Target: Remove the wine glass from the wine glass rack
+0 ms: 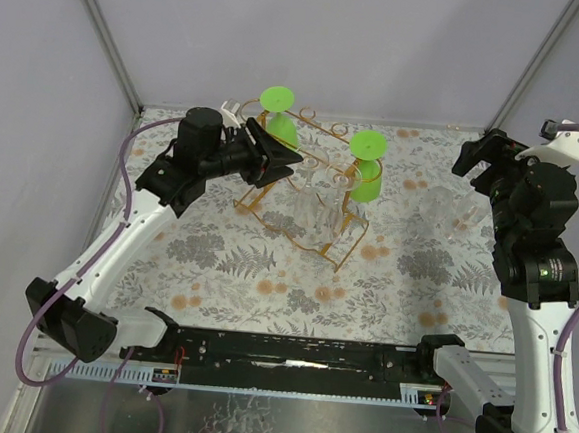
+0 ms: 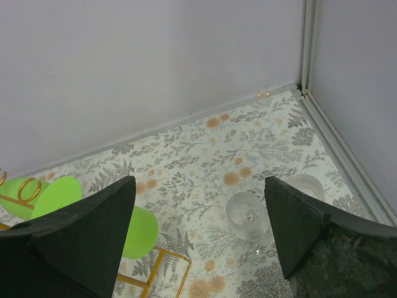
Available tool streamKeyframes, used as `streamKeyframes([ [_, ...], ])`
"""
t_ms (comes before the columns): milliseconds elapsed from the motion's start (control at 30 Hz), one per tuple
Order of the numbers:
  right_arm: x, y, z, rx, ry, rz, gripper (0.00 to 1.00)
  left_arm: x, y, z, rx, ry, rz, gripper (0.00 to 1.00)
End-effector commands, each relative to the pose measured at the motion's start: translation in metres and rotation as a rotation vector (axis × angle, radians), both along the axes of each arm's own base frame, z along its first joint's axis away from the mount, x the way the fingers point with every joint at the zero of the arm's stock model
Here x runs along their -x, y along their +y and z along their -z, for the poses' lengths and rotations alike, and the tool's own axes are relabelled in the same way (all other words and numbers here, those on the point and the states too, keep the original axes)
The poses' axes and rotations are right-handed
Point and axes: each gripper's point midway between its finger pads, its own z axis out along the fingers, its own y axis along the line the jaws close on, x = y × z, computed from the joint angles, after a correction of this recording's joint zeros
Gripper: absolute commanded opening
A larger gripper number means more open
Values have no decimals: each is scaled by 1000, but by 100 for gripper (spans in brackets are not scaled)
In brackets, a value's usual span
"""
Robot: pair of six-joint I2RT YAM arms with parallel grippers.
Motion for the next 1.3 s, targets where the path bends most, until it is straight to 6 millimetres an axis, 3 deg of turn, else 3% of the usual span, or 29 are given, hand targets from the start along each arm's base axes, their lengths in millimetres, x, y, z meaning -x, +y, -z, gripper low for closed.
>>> streamKeyframes([
  [0,0,2,-15,-9,-58,-10,91,-8,-7,-9,30,-46,-3,43],
  [533,-2,4,-15,-11,-69,-18,91,-20,-9,-13,35,-74,-25,28],
  [1000,-1,5,-15,-14,-72,-21,91,-16,-8,-19,43,-80,-20,0],
  [1267,1,4,-15,-12,-73,-22,91,-10,-5,-31,53,-90,-17,0],
])
